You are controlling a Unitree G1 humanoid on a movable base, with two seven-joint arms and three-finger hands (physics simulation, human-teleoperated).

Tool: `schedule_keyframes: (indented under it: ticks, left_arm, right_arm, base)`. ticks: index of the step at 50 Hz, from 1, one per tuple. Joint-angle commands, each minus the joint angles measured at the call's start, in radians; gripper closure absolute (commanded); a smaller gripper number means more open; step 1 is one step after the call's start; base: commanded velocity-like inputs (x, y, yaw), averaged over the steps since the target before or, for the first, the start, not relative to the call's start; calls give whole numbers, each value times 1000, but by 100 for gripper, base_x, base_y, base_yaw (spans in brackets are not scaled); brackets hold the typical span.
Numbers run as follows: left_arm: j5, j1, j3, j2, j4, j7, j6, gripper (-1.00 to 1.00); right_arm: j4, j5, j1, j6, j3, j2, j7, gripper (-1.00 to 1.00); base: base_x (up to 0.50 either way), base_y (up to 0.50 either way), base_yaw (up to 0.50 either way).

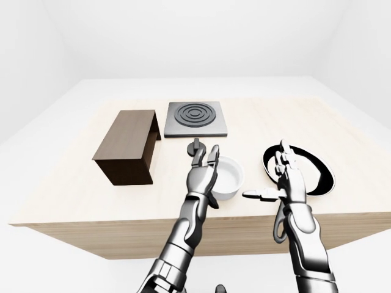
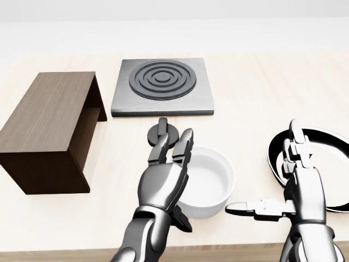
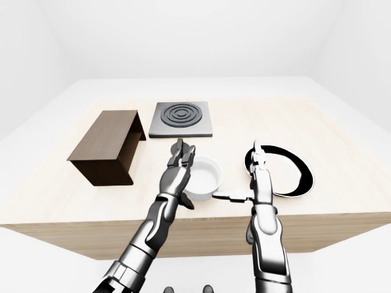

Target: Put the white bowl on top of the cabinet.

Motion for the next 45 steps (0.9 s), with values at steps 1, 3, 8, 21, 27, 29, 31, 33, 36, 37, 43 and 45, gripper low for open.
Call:
schedule_keyframes:
  ticks: [1,3,8,21,27,29,31,33,36,37,43,45]
  left_arm:
    - [46,-23,-9,-21,34,1,0,-100]
    - [53,-21,-12,-24,49,1,0,-100]
    - [73,-27,-16,-31,84,2,0,-100]
    - [121,-49,-15,-41,169,23,0,-100]
    - [118,-80,-9,-53,252,50,0,-100]
    - [126,-91,-10,-56,279,57,0,-100]
    - [142,-107,-10,-57,319,77,0,-100]
    - [136,-116,-5,-61,335,77,0,-100]
    - [142,-126,-4,-62,360,80,0,-100]
    - [142,-128,-3,-63,363,80,0,-100]
    - [145,-153,5,-61,399,75,0,-100]
    - [141,-163,9,-62,417,82,0,-100]
  right_arm:
    - [9,11,-20,14,-18,-12,-3,-100]
    - [1,15,-17,20,-21,-13,-2,-100]
    - [-4,17,-16,23,-23,-13,-2,-100]
    - [-4,21,-20,24,-30,-16,-6,-100]
    - [-17,24,-15,31,-33,-16,-4,-100]
    - [-18,26,-16,33,-34,-17,-4,-100]
    - [-18,27,-15,32,-35,-17,-3,-100]
    - [-17,27,-15,29,-35,-16,-3,-100]
    - [-15,25,-13,27,-31,-13,-5,-100]
    - [-18,23,-11,27,-29,-12,-5,-100]
    - [-23,24,-11,31,-29,-12,-2,-100]
    - [-23,25,-11,33,-29,-13,-2,-100]
  base:
    - [0,0,0]
    - [0,0,0]
    - [0,0,0]
    - [0,0,0]
    - [0,0,0]
    - [0,0,0]
    - [0,0,0]
    - [0,0,0]
    - [0,0,0]
    - [0,0,0]
    - [0,0,0]
    - [0,0,0]
